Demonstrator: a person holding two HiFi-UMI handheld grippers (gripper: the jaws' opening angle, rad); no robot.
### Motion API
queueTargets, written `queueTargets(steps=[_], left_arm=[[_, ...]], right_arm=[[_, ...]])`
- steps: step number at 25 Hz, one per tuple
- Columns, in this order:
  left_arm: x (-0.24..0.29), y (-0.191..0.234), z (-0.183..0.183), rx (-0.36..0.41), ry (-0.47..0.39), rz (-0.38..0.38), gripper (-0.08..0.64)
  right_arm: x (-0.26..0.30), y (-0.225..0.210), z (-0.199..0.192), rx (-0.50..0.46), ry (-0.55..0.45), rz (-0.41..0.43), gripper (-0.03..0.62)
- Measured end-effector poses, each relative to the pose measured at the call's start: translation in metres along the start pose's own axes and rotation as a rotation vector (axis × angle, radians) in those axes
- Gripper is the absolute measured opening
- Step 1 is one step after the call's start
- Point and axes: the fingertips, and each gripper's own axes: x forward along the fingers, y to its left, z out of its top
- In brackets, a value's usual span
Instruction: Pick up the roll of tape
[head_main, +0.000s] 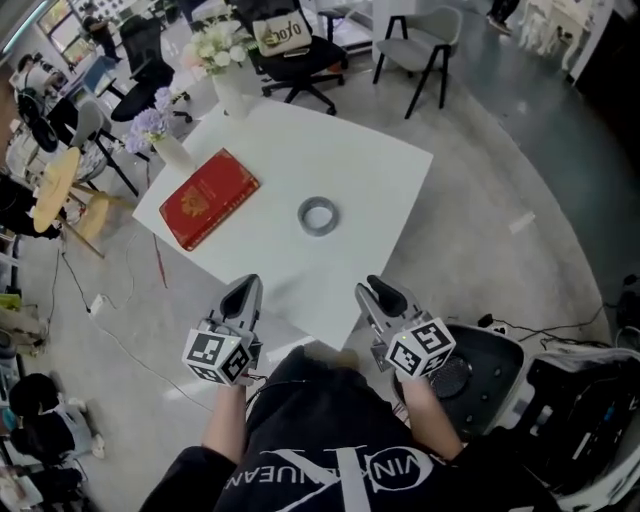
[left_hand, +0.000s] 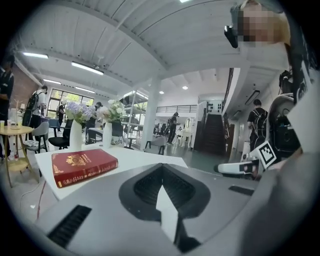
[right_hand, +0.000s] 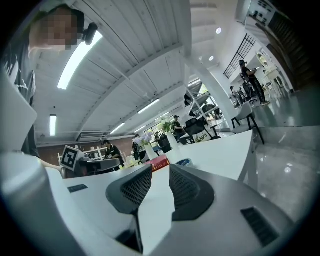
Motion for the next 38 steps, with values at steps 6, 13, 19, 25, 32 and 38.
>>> queueTargets(steps=[6, 13, 19, 25, 32, 38], left_arm=[[0.008, 0.017, -0.016, -0.031, 0.067, 0.012, 0.002], [0.056, 0.06, -0.023, -0.029, 0.052, -0.043, 0.002], [0.089, 0.077, -0.024, -0.044, 0.068, -0.088, 0.002], [0.123, 0.09, -0.035, -0.061, 0.091, -0.125, 0.002], [0.147, 0.093, -0.054, -0.051, 0.132, -0.17, 0.002], [0.162, 0.101, -0.055, -0.142, 0.114, -0.174, 0.002]], right_arm=[[0.017, -0.011, -0.002, 0.042, 0.06, -0.035, 0.118], [0.072, -0.034, -0.012, 0.053, 0.1, -0.079, 0.118], [0.102, -0.048, -0.007, 0.06, 0.144, -0.112, 0.118], [0.135, -0.064, -0.014, 0.068, 0.21, -0.128, 0.118], [0.165, -0.089, -0.02, 0.089, 0.255, -0.192, 0.12], [0.187, -0.112, -0.026, 0.112, 0.323, -0.255, 0.127]])
